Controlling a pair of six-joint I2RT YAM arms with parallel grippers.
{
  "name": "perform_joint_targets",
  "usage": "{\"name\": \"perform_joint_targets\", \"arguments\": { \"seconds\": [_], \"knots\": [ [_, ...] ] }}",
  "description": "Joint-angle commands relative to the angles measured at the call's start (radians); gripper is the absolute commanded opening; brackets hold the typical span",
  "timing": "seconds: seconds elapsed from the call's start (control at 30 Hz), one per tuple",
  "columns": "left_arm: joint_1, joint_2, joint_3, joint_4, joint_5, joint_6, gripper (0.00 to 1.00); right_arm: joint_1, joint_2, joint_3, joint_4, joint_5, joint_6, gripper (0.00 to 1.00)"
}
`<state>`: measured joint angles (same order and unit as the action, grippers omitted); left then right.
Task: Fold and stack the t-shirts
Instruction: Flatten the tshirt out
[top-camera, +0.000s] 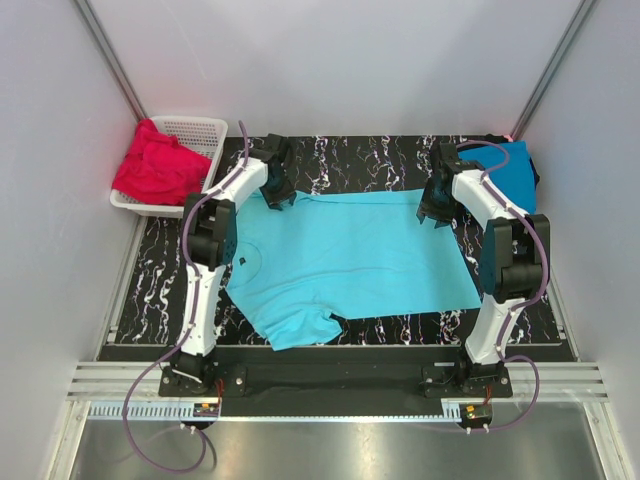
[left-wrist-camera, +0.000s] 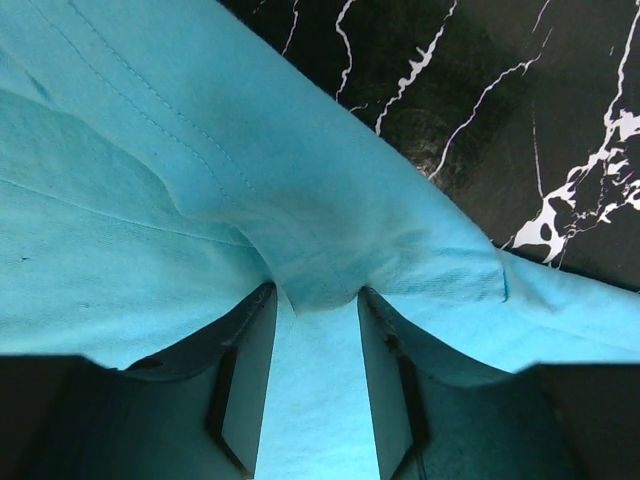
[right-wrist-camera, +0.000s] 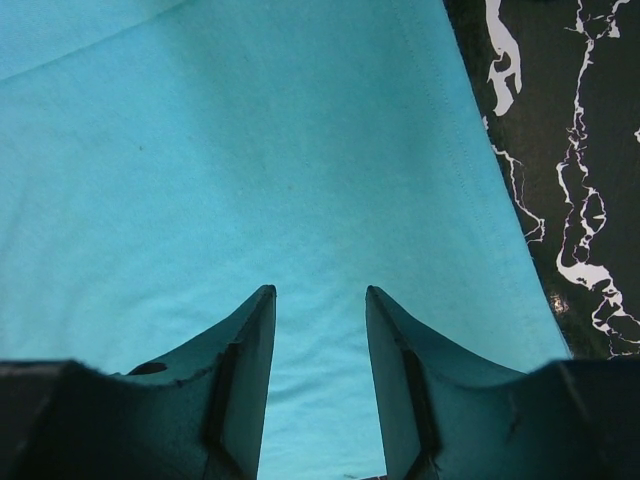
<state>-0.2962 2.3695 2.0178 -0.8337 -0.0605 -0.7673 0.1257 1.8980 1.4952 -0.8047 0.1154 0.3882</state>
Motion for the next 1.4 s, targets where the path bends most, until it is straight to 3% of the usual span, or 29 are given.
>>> {"name": "perform_joint_targets", "arguments": {
  "seconds": [0.0, 0.3, 0.6, 0.97, 1.13, 1.37],
  "knots": [
    [0.0, 0.02, 0.045, 0.045, 0.022, 0.006, 0.43, 0.009, -0.033, 0.002, 0.016, 0.018, -0.015, 0.48],
    [0.0, -0.068, 0.004, 0.061, -0.021, 0.031, 0.48, 0.009, -0.016, -0.001, 0.015, 0.01, -0.009, 0.47],
    [0.002, -0.22, -0.051, 0.062, -0.292, 0.01, 0.64, 0.008, -0.008, -0.01, 0.015, -0.003, -0.008, 0.47],
    [0.068, -0.032, 0.234, -0.068, -0.366, -0.029, 0.63, 0.008, -0.023, -0.015, 0.016, -0.006, -0.025, 0.46],
    [0.083, 0.011, 0.288, -0.064, -0.444, 0.023, 0.63, 0.008, -0.024, -0.018, 0.019, -0.008, -0.025, 0.46],
    [0.106, 0.022, 0.24, -0.053, -0.505, 0.045, 0.65, 0.008, -0.022, -0.015, 0.029, -0.016, -0.023, 0.45]
  ]
}}
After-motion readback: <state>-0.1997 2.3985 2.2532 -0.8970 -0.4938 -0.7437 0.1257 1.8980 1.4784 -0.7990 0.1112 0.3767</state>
